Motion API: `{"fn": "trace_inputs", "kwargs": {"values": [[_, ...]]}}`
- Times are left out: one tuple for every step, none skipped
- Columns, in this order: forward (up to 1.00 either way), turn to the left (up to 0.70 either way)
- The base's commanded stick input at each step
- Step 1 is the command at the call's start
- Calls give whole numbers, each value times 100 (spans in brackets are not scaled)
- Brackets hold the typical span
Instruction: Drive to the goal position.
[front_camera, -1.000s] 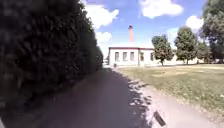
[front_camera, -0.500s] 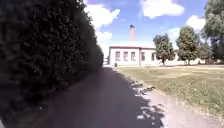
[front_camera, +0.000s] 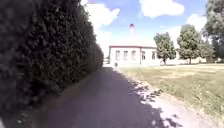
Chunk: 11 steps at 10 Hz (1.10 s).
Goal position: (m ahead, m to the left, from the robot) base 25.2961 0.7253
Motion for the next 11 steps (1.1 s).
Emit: {"fn": "trace_inputs", "kwargs": {"values": [[85,0],[85,0],[85,0],[85,0],[85,0],[85,0],[85,0],[85,0],[85,0],[85,0],[85,0]]}}
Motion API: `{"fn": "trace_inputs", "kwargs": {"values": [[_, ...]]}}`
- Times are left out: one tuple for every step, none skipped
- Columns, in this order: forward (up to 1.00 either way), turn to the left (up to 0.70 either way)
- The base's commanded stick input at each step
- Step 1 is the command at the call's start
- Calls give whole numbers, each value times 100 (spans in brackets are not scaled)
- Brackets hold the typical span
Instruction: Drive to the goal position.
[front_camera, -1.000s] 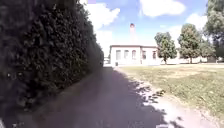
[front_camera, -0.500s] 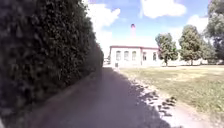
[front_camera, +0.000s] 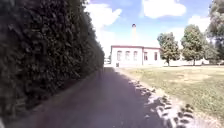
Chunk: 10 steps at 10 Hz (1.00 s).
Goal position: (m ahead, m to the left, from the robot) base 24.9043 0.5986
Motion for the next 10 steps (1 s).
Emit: {"fn": "trace_inputs", "kwargs": {"values": [[85,0],[85,0],[85,0],[85,0],[85,0],[85,0],[85,0],[85,0],[85,0],[85,0]]}}
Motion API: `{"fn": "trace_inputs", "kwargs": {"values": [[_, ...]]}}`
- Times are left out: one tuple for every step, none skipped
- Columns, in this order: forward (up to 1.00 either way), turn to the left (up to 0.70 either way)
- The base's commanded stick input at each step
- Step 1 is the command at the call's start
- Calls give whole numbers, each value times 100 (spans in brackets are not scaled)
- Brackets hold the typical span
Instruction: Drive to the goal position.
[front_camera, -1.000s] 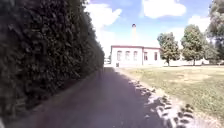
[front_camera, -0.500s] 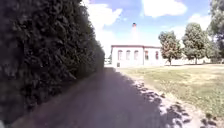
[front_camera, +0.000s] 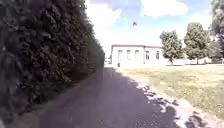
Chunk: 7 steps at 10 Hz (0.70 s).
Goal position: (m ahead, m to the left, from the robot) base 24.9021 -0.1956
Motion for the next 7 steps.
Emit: {"fn": "trace_inputs", "kwargs": {"values": [[85,0],[85,0],[85,0],[85,0],[85,0],[85,0],[85,0]]}}
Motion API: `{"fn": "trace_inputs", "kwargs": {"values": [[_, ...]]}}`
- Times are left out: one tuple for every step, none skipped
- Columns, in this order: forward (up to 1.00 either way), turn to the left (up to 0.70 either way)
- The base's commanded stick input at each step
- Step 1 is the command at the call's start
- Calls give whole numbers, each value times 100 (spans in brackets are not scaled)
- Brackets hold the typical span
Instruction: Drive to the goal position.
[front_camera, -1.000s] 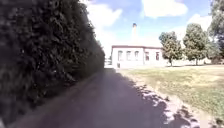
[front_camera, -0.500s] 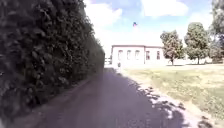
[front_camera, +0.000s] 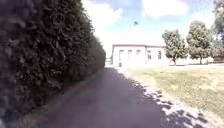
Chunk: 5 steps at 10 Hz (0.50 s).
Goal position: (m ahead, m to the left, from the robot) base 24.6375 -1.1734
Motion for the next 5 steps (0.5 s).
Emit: {"fn": "trace_inputs", "kwargs": {"values": [[85,0],[85,0],[85,0],[85,0],[85,0]]}}
